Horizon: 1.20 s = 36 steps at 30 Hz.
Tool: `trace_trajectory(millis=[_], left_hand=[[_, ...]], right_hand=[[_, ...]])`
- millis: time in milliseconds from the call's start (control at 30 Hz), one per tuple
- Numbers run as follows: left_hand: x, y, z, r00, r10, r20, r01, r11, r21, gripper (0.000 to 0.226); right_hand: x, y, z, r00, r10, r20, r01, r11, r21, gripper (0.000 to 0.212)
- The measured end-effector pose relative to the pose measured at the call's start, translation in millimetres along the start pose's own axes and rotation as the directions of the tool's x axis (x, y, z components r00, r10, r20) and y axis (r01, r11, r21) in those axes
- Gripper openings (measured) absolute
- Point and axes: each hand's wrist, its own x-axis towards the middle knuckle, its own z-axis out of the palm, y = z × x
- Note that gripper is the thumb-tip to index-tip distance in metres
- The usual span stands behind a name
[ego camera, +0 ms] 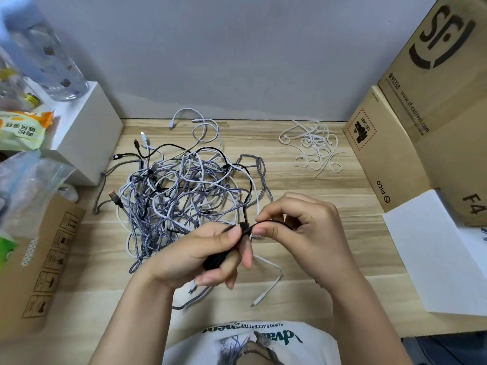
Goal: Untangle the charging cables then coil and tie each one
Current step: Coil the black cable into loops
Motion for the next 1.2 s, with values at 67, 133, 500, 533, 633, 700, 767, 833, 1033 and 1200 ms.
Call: trace_trajectory(millis=[67,133,500,533,633,700,767,833,1033,1200], left_hand=[[0.3,0.2,-2.4,0.994,0.07,0.088,-0.054,0.983,-0.178,0.032],[2.6,2.3,-2.4,0.976,0.147,0.159,-0.09,0.944,-0.319,0.026],[23.3,8.5,5.7,0.893,0.441,-0.094,-0.378,0.618,-0.689,0.037],[25.0,8.3,6.0,0.887,0.43,-0.169,-0.425,0.617,-0.662,0.034],[26.4,9.0,7.9,0.809,0.361,-0.464,-0.571,0.671,-0.472,0.018],[28.1,10.3,9.2,0.761,0.336,-0.556,-0.606,0.674,-0.422,0.025],[30.3,12.2,10.1,0.72,0.303,-0.624,-0.621,0.683,-0.384,0.04],[32.0,14.4,14.6,0.68,0.292,-0.672,-0.612,0.732,-0.301,0.043],[32.2,15.1,24.8,0.695,0.298,-0.655,-0.499,0.855,-0.141,0.035],[32.2,16.6,25.5,0.652,0.25,-0.716,-0.533,0.822,-0.199,0.029]], right_hand=[[0.8,1.9,3.5,1.0,0.006,0.013,-0.006,0.998,0.058,0.016],[0.2,3.6,6.9,0.999,0.036,0.015,-0.038,0.99,0.134,0.007],[-14.7,1.4,48.1,0.937,0.266,0.226,-0.324,0.904,0.28,0.024],[-15.8,0.1,51.7,0.929,0.278,0.242,-0.335,0.91,0.242,0.029],[-18.9,-1.6,57.7,0.945,0.251,0.209,-0.255,0.967,-0.008,0.06],[-18.2,-6.7,55.9,0.966,0.201,0.161,-0.171,0.968,-0.184,0.065],[-16.1,-8.0,52.4,0.992,0.117,0.044,-0.091,0.921,-0.38,0.053],[-15.4,-7.6,49.9,0.999,0.018,-0.042,-0.037,0.853,-0.52,0.035],[-20.6,-0.8,42.0,0.986,-0.132,-0.104,0.056,0.842,-0.537,0.024],[-21.6,-2.3,48.8,0.989,-0.005,-0.148,-0.013,0.992,-0.122,0.02]])
